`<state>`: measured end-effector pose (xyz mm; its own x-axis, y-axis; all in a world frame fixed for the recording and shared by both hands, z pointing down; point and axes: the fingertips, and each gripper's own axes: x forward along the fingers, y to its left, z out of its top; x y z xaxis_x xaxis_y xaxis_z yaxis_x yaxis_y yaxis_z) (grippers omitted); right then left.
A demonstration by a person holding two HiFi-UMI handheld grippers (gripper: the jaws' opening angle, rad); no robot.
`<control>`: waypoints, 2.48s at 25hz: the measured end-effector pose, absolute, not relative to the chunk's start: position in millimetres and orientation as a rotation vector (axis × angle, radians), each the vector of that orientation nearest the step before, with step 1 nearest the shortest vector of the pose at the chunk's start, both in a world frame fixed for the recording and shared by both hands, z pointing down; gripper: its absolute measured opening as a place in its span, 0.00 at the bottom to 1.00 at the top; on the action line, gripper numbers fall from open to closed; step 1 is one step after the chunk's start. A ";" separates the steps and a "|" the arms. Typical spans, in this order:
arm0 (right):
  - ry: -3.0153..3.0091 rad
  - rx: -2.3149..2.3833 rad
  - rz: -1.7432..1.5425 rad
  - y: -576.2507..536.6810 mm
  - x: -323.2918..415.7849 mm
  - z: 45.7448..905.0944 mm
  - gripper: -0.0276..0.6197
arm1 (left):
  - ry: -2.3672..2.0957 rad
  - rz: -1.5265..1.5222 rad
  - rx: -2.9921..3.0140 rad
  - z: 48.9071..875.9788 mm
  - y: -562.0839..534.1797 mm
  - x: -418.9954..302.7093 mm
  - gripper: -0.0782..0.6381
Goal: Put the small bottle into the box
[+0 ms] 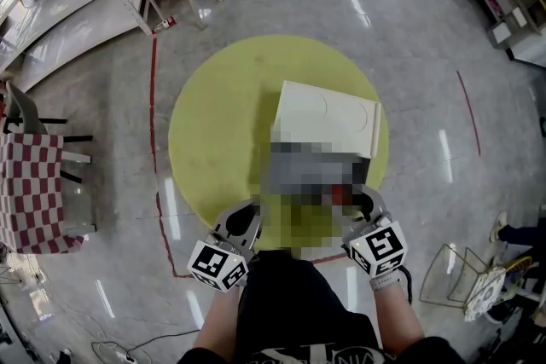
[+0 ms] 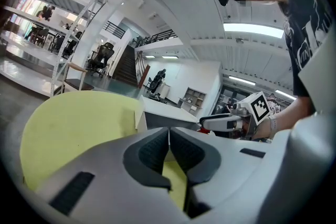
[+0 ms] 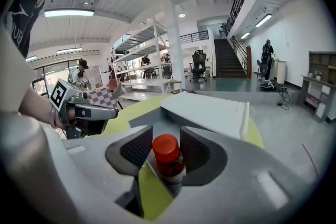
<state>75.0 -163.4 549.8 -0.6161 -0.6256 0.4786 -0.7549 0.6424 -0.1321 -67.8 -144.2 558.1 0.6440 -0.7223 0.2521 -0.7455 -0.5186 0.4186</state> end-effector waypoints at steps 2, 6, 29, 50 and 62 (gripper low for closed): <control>-2.493 1.109 0.455 -163.3 74.2 544.3 0.29 | -1.147 0.060 2.371 556.4 -142.3 -68.5 0.13; -2.524 1.125 0.465 -161.4 76.2 536.1 0.29 | -1.149 0.059 2.375 551.0 -139.4 -67.1 0.13; -2.564 1.232 0.415 -133.2 92.9 487.1 0.05 | -1.170 0.003 2.457 503.6 -124.0 -60.8 0.13; -2.626 1.255 0.314 -127.2 87.7 441.0 0.05 | -1.177 -0.082 2.521 453.1 -132.8 -65.5 0.13; -2.663 1.263 0.269 -125.5 84.7 421.2 0.05 | -1.206 -0.117 2.556 425.0 -137.4 -69.5 0.13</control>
